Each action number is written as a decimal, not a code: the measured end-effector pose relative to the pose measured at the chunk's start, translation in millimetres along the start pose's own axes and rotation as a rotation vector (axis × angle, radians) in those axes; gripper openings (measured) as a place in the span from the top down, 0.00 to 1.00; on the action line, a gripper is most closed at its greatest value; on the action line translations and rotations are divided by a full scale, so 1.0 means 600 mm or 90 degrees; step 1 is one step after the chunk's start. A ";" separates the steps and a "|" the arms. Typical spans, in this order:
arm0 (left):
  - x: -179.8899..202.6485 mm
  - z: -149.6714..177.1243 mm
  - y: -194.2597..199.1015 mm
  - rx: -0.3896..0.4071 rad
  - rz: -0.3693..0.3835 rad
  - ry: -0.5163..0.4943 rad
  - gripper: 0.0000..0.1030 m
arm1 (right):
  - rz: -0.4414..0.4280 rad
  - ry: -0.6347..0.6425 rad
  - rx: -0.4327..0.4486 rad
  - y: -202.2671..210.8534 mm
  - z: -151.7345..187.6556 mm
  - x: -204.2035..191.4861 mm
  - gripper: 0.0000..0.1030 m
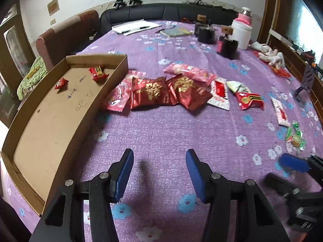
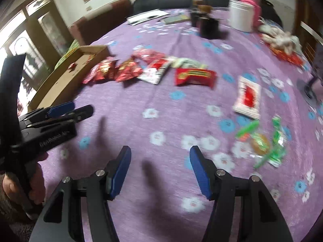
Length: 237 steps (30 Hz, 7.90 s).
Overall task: Organize snacks
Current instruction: 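Move both open tools back over the snacks on the table, then grasp another red gold-print candy bar with the right tool while the left tool grasps a maroon packet, then carry both held snacks over the cardboard box, then open both tools to release the snacks into the box, then move both open tools back toward the white packets on the table, then grasp a white red-print packet with the right tool while the left tool grasps another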
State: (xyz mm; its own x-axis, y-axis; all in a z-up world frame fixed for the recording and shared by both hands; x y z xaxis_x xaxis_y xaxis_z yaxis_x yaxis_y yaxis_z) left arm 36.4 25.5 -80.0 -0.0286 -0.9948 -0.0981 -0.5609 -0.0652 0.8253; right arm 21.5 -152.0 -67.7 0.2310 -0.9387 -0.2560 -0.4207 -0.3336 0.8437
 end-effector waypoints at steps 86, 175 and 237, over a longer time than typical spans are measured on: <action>0.010 -0.158 -0.137 -0.148 0.079 0.049 0.63 | 0.065 0.104 -0.037 -0.104 -0.156 0.029 0.80; -0.066 -0.128 -0.020 -0.032 0.002 -0.004 0.39 | 0.069 -0.027 0.100 -0.006 -0.153 -0.008 0.46; 0.075 -0.165 -0.122 -0.081 0.046 -0.087 0.39 | 0.161 -0.142 0.021 -0.079 -0.137 0.185 0.16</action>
State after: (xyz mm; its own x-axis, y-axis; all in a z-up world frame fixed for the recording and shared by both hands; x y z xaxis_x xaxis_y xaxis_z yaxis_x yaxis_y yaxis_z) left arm 157.8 -22.5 -89.7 -0.1816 -0.9780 -0.1026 -0.4446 -0.0114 0.8956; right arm 139.2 -233.3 -97.7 -0.0809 -0.9868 -0.1400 -0.4687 -0.0863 0.8791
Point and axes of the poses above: each gripper's, at about its wrist camera, not at the fingertips, and y roughly against the way its jaws point, x to its right, z to its underside, the point moved 7 cm from there along -y, roughly the way its jaws point, and after that the axes turned 8 degrees about -y, right-handed, at the moved point
